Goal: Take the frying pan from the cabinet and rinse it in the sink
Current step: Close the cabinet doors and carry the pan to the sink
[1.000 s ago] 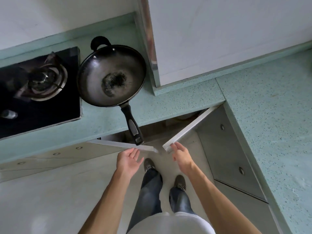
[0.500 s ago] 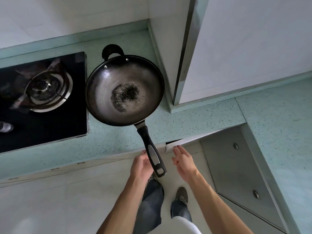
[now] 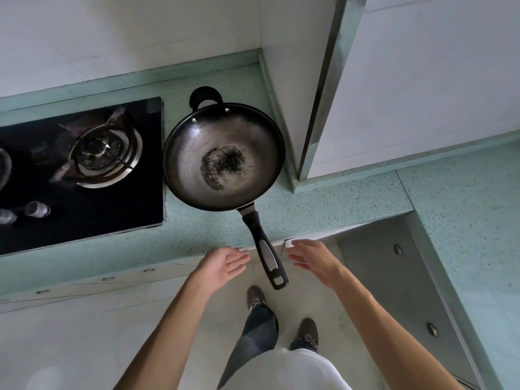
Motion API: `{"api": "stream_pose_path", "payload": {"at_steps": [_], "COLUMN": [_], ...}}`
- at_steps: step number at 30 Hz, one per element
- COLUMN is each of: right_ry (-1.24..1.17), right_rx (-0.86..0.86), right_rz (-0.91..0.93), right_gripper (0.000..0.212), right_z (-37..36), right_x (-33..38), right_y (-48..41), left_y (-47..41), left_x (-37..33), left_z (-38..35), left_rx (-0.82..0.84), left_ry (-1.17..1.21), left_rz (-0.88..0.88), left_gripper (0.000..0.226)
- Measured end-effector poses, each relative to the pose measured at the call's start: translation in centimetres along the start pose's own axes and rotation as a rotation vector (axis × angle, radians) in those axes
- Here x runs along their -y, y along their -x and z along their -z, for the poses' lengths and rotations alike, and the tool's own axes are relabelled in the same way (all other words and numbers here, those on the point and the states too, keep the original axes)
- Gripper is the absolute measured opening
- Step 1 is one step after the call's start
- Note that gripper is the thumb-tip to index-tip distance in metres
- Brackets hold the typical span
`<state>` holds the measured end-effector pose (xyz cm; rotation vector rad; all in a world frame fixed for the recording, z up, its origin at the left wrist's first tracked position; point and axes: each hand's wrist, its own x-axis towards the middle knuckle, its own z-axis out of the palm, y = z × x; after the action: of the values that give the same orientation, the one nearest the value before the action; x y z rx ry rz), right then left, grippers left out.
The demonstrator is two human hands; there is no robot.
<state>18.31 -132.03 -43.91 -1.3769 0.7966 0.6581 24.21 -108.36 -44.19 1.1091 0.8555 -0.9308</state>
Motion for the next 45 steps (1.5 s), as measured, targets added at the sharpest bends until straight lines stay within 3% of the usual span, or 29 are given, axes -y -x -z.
{"api": "stream_pose_path", "payload": {"at_steps": [4, 7, 10, 14, 17, 23, 28, 37, 45], "right_ry": [0.057, 0.205, 0.308, 0.265, 0.193, 0.238, 0.397, 0.444, 0.462], "right_rx": [0.173, 0.193, 0.127, 0.077, 0.080, 0.023, -0.149, -0.210, -0.231], "right_rz": [0.092, 0.138, 0.168, 0.144, 0.111, 0.097, 0.255, 0.291, 0.309], "right_gripper": [0.036, 0.052, 0.046, 0.030, 0.024, 0.013, 0.028, 0.036, 0.035], "right_z": [-1.4, -3.6, -5.2, -6.7, -7.5, -8.4, -9.2, -9.3, -8.6], "right_x": [3.4, 5.6, 6.8, 6.6, 6.7, 6.6, 5.8, 2.1, -6.3], "right_y": [2.9, 3.6, 3.5, 3.4, 3.2, 3.0, 3.1, 7.1, 13.4], "left_y": [3.0, 3.6, 3.5, 1.6, 0.1, -0.3, -0.2, 2.7, 7.7], "left_x": [-2.1, -5.0, -8.8, -12.3, -12.9, -13.2, -13.3, -9.2, -0.6], "left_z": [2.8, 4.0, 3.3, 2.1, 2.8, 4.0, 4.4, 5.3, 5.8], "left_rx": [-0.032, -0.097, -0.140, -0.270, -0.340, -0.287, -0.240, -0.236, -0.249], "left_ry": [0.079, 0.185, 0.201, -0.023, -0.122, -0.159, -0.205, -0.131, -0.138], "left_rz": [-0.087, -0.245, -0.345, -0.397, -0.397, -0.406, -0.458, -0.464, -0.518], "left_gripper": [0.033, 0.028, 0.032, 0.035, 0.016, 0.006, 0.007, 0.006, 0.014]}}
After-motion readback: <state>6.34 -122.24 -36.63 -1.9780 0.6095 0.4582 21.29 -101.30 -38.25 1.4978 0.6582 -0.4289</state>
